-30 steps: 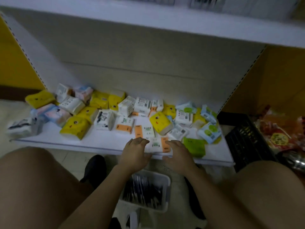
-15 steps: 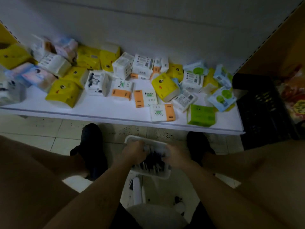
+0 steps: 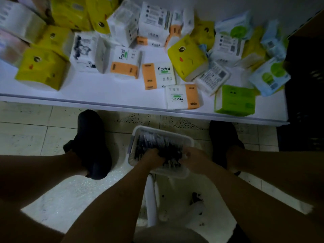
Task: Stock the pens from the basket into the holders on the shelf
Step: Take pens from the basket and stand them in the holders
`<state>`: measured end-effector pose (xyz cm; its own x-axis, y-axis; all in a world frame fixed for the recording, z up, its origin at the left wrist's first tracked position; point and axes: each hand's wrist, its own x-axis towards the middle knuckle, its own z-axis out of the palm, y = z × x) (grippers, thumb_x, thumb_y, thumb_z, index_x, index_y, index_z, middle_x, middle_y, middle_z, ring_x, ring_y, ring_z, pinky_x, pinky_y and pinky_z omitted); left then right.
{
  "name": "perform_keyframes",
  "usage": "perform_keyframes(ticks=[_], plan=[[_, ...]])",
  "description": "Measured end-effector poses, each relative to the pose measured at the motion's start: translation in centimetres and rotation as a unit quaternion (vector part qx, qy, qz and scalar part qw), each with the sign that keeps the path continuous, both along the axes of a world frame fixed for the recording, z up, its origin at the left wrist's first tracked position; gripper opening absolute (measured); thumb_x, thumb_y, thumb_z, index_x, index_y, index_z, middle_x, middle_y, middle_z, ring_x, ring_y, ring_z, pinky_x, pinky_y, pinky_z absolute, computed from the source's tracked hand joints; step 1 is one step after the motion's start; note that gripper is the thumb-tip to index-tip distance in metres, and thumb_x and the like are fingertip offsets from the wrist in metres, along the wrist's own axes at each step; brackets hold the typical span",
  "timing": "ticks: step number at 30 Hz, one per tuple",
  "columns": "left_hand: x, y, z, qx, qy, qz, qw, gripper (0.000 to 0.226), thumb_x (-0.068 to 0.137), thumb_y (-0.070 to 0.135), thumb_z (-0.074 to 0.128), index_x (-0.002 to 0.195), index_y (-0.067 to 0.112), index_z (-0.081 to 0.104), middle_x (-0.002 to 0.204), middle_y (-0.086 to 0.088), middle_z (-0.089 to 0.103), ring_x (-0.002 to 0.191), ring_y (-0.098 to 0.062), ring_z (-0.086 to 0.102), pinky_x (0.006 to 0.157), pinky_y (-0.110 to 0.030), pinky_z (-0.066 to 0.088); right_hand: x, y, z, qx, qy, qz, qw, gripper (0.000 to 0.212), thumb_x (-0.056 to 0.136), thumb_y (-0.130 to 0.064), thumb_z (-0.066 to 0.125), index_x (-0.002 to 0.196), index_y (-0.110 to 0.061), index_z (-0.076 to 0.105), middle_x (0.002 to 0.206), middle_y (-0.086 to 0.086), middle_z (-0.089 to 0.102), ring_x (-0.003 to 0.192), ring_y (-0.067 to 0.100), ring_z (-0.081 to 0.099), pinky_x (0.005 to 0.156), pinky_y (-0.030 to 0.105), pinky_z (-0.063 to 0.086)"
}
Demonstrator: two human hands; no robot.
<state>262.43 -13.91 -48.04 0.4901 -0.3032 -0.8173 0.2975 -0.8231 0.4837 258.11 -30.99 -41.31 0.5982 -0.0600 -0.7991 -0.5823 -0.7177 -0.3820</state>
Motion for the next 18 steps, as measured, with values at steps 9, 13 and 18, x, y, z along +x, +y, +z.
perform_keyframes(ticks=[9,13,18], plan=[[0.5,-0.4,-1.4,-0.047,0.049,0.022,0.997,0.056,0.092,0.02,0.063,0.143,0.009,0.043,0.144,-0.016,0.045,0.135,-0.033,0.038,0.114,-0.045,0.03,0.0,0.9,-2.4,0.002,0.062,-0.026,0.998,0.042,0.094,-0.024,0.059,0.132,-0.007,0.052,0.131,0.013,0.056,0.117,0.027,0.055,0.085,0.025,0.043],[0.6,0.0,-2.3,-0.075,0.064,0.079,0.992,0.049,0.092,0.014,0.062,0.137,0.006,0.047,0.136,-0.016,0.051,0.126,-0.031,0.047,0.097,-0.027,0.041,0.3,2.2,-4.3,0.017,0.055,0.004,0.998,0.028,0.098,-0.018,0.05,0.121,-0.005,0.059,0.112,0.009,0.063,0.101,0.021,0.058,0.073,0.012,0.037],[-0.6,0.3,-1.8,-0.046,-0.057,0.071,0.995,0.026,0.088,0.014,0.063,0.112,0.004,0.065,0.105,-0.016,0.066,0.103,-0.03,0.059,0.087,-0.03,0.047,0.8,2.4,-5.7,0.013,0.054,-0.016,0.998,0.03,0.096,-0.017,0.05,0.122,-0.006,0.058,0.115,0.012,0.062,0.108,0.027,0.058,0.092,0.03,0.046]])
